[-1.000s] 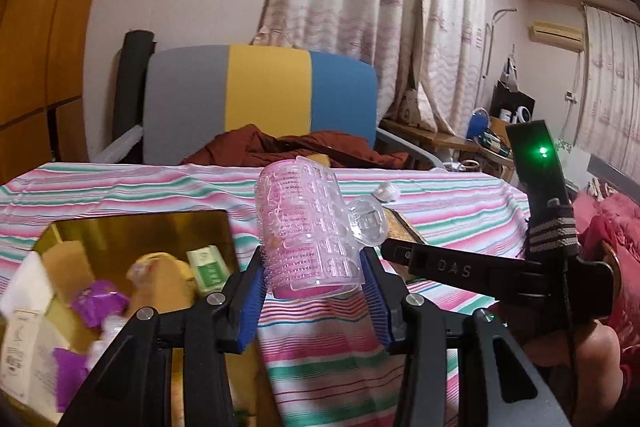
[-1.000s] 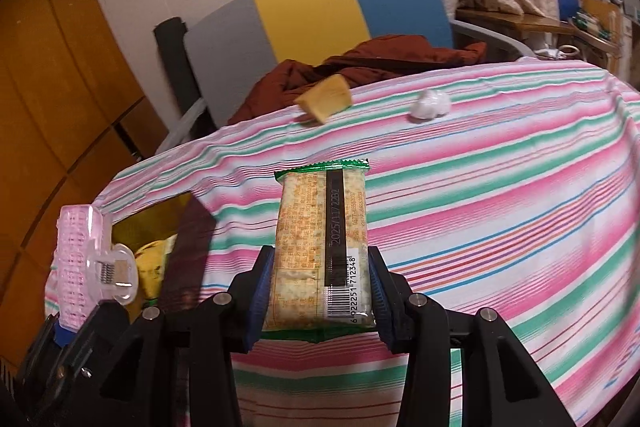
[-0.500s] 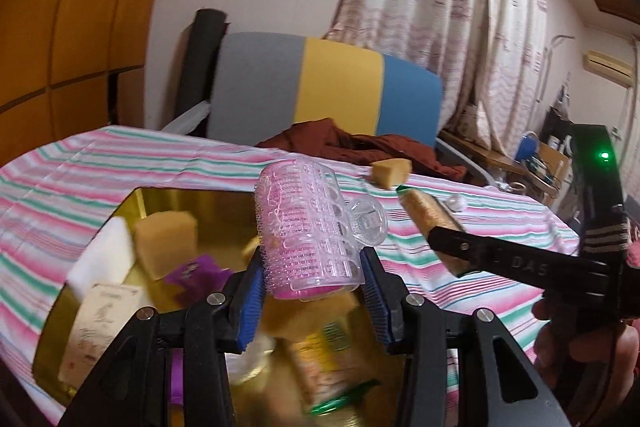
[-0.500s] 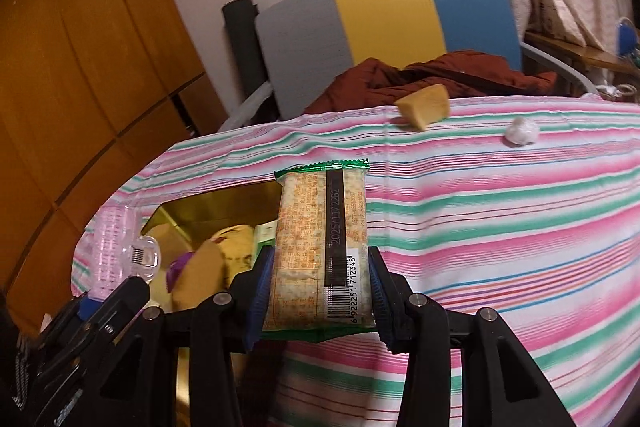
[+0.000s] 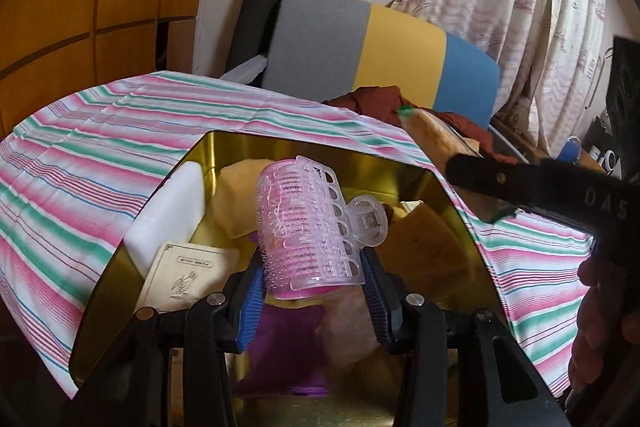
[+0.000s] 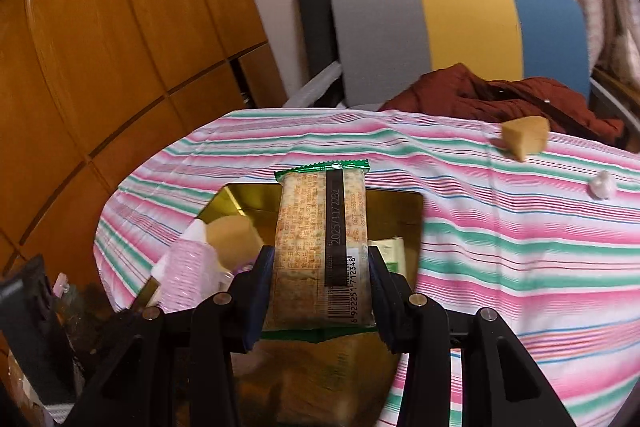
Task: Organize objects
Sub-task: 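Carry the roller with the left gripper and crackers with the right gripper into the tray, releasing both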
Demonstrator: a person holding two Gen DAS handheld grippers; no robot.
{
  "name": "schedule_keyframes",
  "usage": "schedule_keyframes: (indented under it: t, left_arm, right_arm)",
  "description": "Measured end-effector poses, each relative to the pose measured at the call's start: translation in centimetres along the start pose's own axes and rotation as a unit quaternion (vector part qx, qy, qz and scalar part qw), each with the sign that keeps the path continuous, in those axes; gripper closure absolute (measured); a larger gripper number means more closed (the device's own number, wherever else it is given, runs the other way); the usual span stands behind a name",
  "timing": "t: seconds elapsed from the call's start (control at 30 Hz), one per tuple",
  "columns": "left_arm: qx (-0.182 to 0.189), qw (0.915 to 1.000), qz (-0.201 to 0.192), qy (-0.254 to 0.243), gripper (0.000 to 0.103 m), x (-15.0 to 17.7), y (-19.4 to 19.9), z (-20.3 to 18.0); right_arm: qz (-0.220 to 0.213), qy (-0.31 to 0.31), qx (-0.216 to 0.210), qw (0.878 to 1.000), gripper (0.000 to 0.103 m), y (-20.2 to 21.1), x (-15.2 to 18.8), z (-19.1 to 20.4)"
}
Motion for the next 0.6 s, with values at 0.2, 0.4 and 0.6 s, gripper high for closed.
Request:
schedule_keyframes:
  t: [0.2, 0.4, 0.6]
  left_arm:
    - [-0.001, 0.9998, 0.017, 0.004, 0.058, 0.5, -0.6, 0.3]
    - [0.002, 0.9995, 0.032, 0.008, 0.056, 1.2, -1.2, 0.2]
    - [-0.019, 0.9992, 0.023, 0.028, 0.048, 1.1, -0.7, 0.7]
  right_arm:
    - [0.016, 0.005, -0.014, 1.000, 0.058, -1.3, -0.3, 2.3]
    - [0.019, 0.015, -0.007, 1.000, 0.055, -2.3, -1.0, 3.1]
    - [0.022, 0.010, -0.005, 1.000, 0.037, -3.9, -2.4, 3.9]
Point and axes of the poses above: each gripper's, at about its wrist camera, not at the fingertips, and y roughly against the way its jaws point, z to its left, x to its underside, the point moved 4 cm from there along -y, roughly the way its jaws point, and after that the axes turned 14 degrees about x, right-handed, at the moved point
